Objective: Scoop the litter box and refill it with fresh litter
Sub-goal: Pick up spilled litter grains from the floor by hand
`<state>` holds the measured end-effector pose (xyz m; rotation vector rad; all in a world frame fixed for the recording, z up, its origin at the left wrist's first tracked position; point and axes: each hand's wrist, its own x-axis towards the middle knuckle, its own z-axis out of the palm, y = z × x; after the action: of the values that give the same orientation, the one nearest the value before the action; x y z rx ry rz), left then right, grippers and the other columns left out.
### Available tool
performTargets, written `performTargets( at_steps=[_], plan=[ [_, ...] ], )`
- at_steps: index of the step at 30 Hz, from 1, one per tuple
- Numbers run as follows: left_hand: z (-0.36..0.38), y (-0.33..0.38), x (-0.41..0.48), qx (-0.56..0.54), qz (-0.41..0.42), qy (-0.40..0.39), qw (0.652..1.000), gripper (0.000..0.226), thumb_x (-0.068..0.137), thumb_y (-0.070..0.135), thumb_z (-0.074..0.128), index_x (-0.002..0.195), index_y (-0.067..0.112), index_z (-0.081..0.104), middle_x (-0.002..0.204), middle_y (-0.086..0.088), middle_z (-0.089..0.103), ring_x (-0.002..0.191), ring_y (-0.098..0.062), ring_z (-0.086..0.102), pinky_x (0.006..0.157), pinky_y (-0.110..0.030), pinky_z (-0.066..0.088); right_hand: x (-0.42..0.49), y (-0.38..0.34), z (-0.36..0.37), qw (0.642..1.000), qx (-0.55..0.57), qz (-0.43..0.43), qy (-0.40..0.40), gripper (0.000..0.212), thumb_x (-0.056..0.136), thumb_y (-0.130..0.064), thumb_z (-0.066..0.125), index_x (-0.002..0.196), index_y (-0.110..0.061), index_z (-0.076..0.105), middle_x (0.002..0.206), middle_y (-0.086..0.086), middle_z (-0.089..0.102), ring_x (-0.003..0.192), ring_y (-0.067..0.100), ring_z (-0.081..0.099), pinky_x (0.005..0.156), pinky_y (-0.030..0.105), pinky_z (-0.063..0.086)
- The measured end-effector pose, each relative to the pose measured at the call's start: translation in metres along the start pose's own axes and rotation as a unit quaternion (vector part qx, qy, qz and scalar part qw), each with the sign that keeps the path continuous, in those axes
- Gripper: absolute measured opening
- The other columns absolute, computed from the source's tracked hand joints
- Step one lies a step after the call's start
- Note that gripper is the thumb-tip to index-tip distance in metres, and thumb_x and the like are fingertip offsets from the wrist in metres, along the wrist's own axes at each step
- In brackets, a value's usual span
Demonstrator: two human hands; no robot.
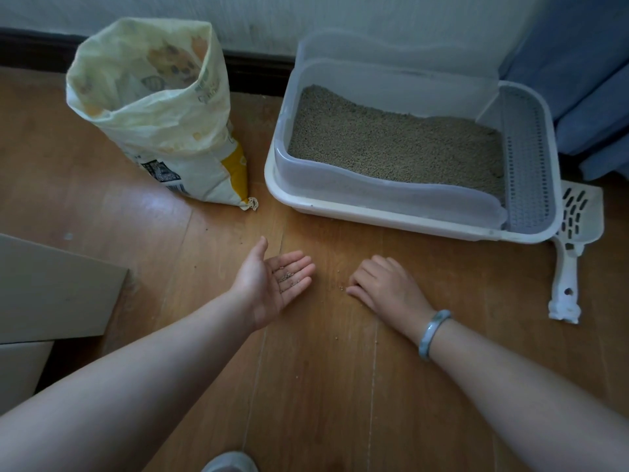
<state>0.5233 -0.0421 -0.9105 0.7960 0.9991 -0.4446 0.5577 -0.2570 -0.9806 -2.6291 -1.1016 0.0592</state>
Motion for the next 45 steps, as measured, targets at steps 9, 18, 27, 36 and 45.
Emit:
performTargets(
  at_steps=[9,18,27,36,45],
  plan=[
    [0.008,-0.008,0.001,0.018,-0.015,-0.008,1.0,0.064,0.098,0.055,0.027,0.108,0.001,0.061,0.105,-0.015,0.07,0.095,-0.024,0.068,0.078,-0.033,0.055,0.01,-0.034,-0.01,0.986,0.107,0.094,0.082,0.027,0.091,-0.035,0.044,0.079,-0.016,0.058,0.078,0.0,0.056,0.074,0.022,0.052,0.07,0.031,0.035],
    [0.017,-0.011,-0.004,0.029,-0.025,-0.038,0.999,0.065,0.098,0.054,0.028,0.114,0.0,0.061,0.089,-0.014,0.071,0.072,-0.019,0.071,0.054,-0.025,0.055,0.035,-0.074,-0.023,0.96,0.233,0.115,0.101,0.022,0.085,-0.035,0.053,0.087,-0.02,0.069,0.08,-0.004,0.057,0.079,0.016,0.05,0.072,0.032,0.042],
    [0.007,-0.003,-0.004,0.011,-0.005,-0.01,1.0,0.065,0.098,0.055,0.028,0.108,0.001,0.061,0.106,-0.015,0.07,0.094,-0.024,0.069,0.076,-0.033,0.055,0.007,-0.017,-0.022,0.945,0.223,0.223,0.089,0.007,0.087,-0.021,0.064,0.089,-0.018,0.07,0.083,-0.006,0.057,0.079,0.012,0.053,0.071,0.032,0.048],
    [0.002,-0.001,-0.002,0.007,0.005,-0.003,1.0,0.065,0.098,0.055,0.028,0.111,0.001,0.06,0.11,-0.016,0.069,0.1,-0.025,0.067,0.08,-0.034,0.055,-0.009,-0.022,-0.002,0.993,0.04,0.11,-0.005,0.029,0.077,-0.043,0.065,0.1,-0.026,0.071,0.089,-0.005,0.06,0.082,0.019,0.054,0.07,0.033,0.042],
    [0.005,-0.001,0.001,0.007,0.002,-0.002,1.0,0.065,0.097,0.056,0.028,0.11,0.002,0.061,0.109,-0.015,0.069,0.1,-0.025,0.067,0.079,-0.034,0.055,0.004,-0.026,0.004,0.997,-0.042,0.034,0.046,0.009,0.079,-0.027,0.068,0.076,-0.019,0.065,0.078,-0.002,0.059,0.072,0.019,0.052,0.063,0.032,0.035]
  ],
)
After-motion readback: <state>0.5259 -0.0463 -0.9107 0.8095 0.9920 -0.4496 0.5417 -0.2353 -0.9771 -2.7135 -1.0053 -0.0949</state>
